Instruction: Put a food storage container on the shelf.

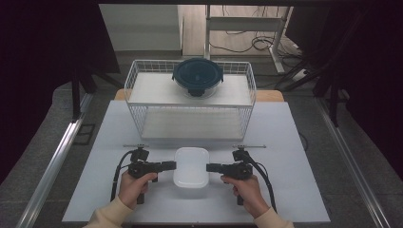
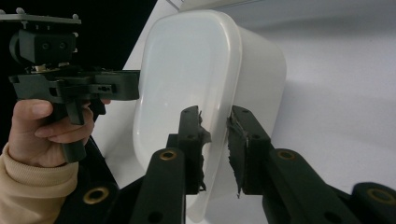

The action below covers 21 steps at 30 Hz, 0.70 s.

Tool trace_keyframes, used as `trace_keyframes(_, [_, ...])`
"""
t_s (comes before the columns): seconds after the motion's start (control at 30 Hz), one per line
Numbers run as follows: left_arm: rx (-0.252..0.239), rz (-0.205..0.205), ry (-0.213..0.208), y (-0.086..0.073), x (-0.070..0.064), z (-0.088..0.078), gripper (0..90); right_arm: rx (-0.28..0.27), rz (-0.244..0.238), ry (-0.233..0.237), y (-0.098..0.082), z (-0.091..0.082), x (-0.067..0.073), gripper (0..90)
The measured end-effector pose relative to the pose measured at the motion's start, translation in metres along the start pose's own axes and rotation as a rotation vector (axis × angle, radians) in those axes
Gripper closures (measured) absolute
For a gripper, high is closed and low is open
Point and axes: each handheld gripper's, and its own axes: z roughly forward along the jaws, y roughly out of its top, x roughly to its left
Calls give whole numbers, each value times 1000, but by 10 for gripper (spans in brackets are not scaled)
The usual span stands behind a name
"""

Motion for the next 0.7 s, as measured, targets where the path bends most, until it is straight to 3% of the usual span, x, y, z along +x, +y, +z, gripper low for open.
trace_keyframes(0.23, [-7, 13, -19, -1, -2, -3, 789, -10, -2, 5, -1, -2, 2, 788])
trace_keyframes(0.7, [-4, 78, 16, -2, -11, -5, 788, -28, -94, -20, -1, -6, 10, 792])
